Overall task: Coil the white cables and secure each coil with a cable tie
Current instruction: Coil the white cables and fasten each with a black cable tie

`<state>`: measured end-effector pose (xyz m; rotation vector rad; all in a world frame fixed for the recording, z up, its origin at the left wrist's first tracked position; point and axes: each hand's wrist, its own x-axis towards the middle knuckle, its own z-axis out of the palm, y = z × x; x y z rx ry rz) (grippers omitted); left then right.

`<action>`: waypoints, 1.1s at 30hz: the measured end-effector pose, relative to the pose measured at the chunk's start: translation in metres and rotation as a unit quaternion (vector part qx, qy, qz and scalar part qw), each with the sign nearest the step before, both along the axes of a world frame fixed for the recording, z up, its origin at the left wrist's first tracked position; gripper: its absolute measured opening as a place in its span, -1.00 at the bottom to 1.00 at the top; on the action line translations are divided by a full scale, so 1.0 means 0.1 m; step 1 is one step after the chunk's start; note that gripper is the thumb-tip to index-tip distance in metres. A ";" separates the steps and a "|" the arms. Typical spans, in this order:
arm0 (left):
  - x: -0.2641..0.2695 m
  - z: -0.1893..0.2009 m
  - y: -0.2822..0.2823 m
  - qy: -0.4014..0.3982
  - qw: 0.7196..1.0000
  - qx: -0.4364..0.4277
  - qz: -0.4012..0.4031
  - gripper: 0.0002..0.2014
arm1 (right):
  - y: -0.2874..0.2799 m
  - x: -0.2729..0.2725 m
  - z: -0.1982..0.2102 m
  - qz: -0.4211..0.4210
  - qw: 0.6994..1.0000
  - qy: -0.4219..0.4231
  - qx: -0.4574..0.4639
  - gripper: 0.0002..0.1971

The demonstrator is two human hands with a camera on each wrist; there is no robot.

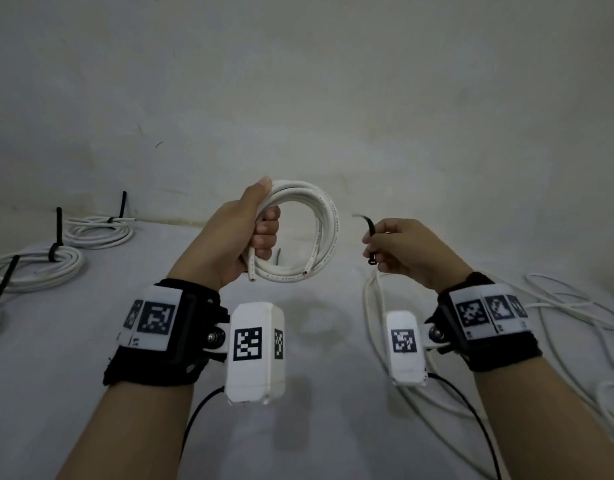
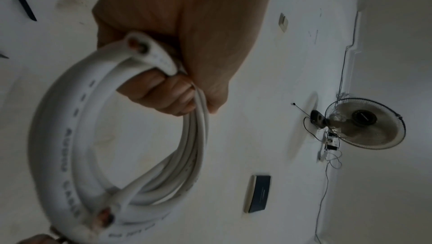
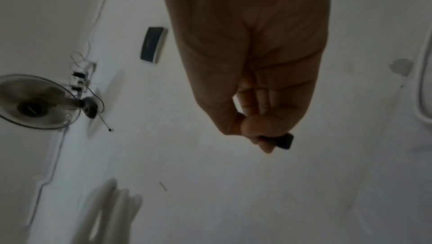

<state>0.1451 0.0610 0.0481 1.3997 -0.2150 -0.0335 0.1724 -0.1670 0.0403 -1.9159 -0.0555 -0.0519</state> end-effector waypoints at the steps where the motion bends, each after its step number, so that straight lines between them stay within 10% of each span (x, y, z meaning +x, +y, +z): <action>1: -0.01 0.01 -0.04 0.000 1.000 0.003 -0.004 -0.54 | -0.01 -0.08 0.01 -0.011 1.000 -0.014 0.023 -0.91; 22: -0.12 -0.07 -0.40 -0.070 0.990 0.057 -0.110 -0.51 | 0.02 -0.47 0.01 -0.075 0.976 -0.203 0.015 -0.84; 33: -0.12 -0.13 -0.45 -0.120 0.979 0.114 -0.120 -0.52 | 0.06 -0.54 0.06 0.116 0.970 0.015 0.213 -0.76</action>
